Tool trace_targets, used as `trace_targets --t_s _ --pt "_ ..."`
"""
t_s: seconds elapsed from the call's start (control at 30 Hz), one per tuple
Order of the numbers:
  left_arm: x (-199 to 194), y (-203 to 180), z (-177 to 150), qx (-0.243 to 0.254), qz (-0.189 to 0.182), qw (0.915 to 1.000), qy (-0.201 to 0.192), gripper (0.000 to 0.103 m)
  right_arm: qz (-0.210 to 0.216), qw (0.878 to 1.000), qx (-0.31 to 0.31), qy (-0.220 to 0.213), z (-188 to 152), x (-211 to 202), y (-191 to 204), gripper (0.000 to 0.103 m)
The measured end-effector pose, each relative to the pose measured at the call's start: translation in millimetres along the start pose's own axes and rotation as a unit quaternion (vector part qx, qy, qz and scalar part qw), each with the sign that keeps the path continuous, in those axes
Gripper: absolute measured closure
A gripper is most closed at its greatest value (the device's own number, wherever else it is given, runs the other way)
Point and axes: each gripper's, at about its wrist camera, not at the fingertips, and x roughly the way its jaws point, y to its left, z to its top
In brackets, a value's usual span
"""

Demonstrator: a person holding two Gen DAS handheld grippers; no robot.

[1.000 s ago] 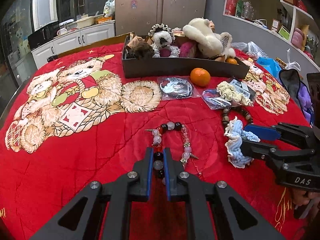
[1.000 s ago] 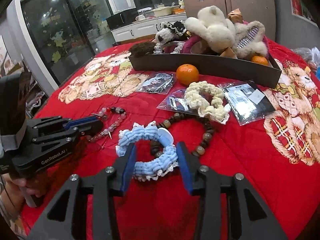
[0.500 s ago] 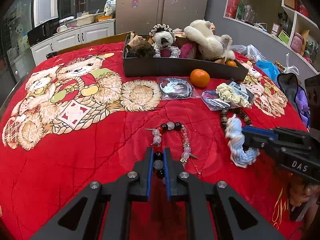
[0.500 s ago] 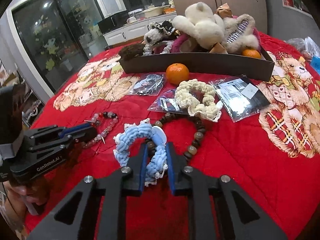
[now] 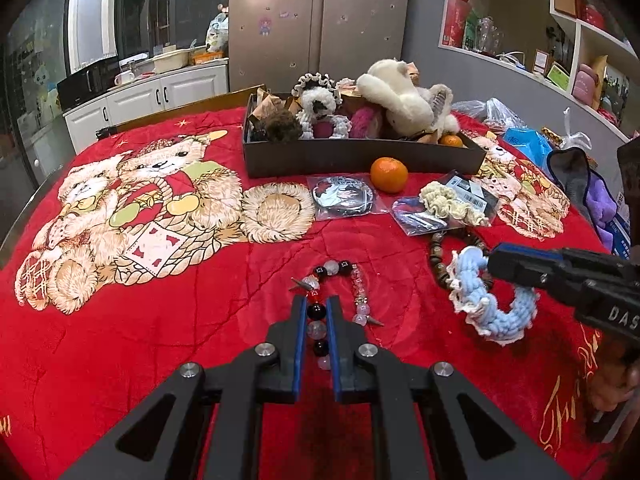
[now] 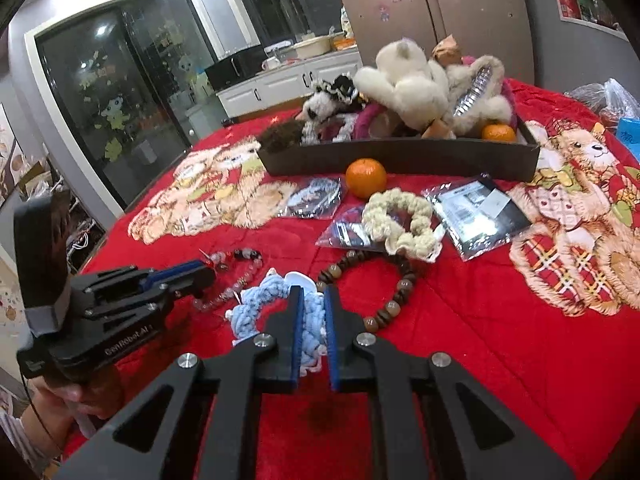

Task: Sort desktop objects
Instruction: 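Lift the bracelet with the left gripper while the right lifts the blue scrunchie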

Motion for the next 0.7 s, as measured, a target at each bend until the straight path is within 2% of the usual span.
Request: trace_targets --t_s 0.17,0.33,0.43,0.63,0.7 --pt "-11 -6 2 -0.001 -0.009 0.9999 -0.013 0.093 0.011 1.000 0.009 -0.022 5 -17 -2 0.092" --pt "-39 -10 6 -0.004 -0.035 0.9978 -0.056 0.093 -0.001 0.999 0.004 -0.039 8 -28 -3 0.092" --pt "-50 -16 6 0.011 -0.033 0.9968 -0.072 0.093 0.004 0.999 0.004 -0.043 8 -31 -2 0.092" --pt "-55 -16 8 0.014 -0.027 0.9968 -0.074 0.093 0.001 0.999 -0.003 -0.050 8 -33 1 0.092" --pt "-57 -7 10 0.002 -0.028 0.9967 -0.076 0.093 -0.001 0.999 -0.002 -0.052 7 -36 -1 0.092"
